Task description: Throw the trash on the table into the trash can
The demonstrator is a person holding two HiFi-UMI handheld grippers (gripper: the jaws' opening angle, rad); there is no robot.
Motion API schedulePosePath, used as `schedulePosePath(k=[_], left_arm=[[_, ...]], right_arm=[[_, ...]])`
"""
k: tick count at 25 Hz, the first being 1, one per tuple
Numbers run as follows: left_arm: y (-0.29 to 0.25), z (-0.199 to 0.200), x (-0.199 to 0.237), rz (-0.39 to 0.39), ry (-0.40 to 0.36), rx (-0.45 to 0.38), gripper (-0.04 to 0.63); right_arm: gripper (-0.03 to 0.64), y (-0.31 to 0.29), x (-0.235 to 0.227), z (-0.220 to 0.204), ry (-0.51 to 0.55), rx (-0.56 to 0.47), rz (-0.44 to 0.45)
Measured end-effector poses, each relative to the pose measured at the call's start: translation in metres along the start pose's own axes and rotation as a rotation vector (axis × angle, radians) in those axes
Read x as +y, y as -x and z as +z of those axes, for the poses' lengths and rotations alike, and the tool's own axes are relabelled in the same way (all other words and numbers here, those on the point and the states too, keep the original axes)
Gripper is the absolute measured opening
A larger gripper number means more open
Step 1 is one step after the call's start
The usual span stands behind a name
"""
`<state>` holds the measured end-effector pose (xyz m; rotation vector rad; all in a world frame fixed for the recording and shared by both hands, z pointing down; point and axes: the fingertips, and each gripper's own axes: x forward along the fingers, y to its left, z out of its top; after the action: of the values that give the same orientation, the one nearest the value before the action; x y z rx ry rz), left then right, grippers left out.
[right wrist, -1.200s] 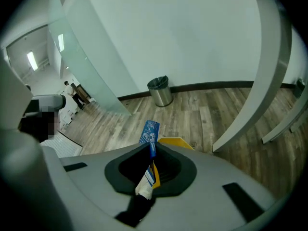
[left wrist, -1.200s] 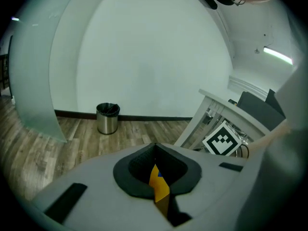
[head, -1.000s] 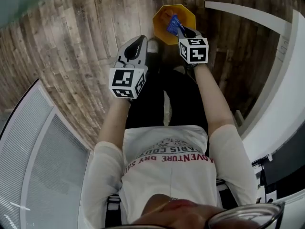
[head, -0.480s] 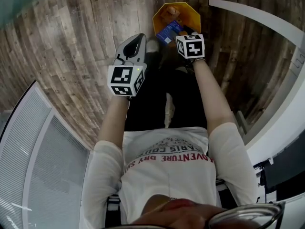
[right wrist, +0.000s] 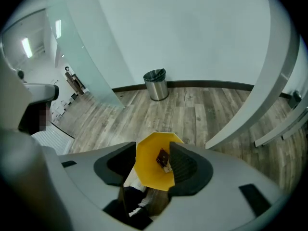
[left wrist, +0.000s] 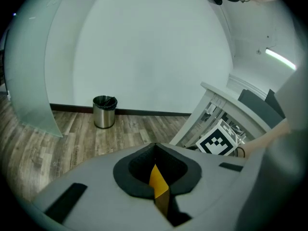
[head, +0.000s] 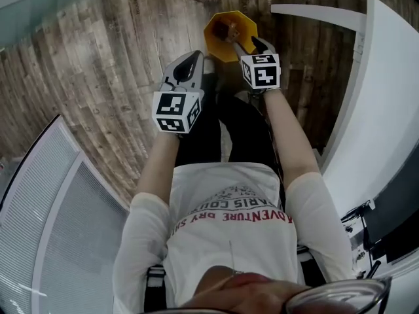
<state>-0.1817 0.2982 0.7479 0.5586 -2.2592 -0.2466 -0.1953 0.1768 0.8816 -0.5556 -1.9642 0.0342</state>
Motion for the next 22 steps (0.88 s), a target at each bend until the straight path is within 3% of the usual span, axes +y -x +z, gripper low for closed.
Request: schedulePosePath(k=[3,6,8,12,17,22], left_arm=[[0.021,0.034,-0.025,-0.016,-0.016,-0.011,0.023],[0.045,0.067,-0.055,-0.032,-0.034,-0.024,0.023],[0.061,0.089,-0.080,-0.049,-0.052,-0.030,0.023],[0.090,0.145,-0.141,-0.123,-0.124,-0.074,0.023],[0.116,0.206,-0.231,-0.258,-0.247,-0.154,0.023],[0.136,0.237,-0.342,-0.420,-0.368,-0.208,0.023]], right_arm=[[0.201,0.051,0.013,0.025,-0.025,-0.031,0.017],[0.082,0.108,0.020,0.050,-0.038,-0.092,-0.006],[0.040,0.151,0.024,0.067,-0.048,-0.147,-0.017],[0.035,0.244,0.025,0.112,-0.044,-0.289,-0.043],[0.034,0.372,0.003,0.152,-0.082,-0.505,-0.152],[0.034,0.500,-0.040,0.133,-0.176,-0.676,-0.285]])
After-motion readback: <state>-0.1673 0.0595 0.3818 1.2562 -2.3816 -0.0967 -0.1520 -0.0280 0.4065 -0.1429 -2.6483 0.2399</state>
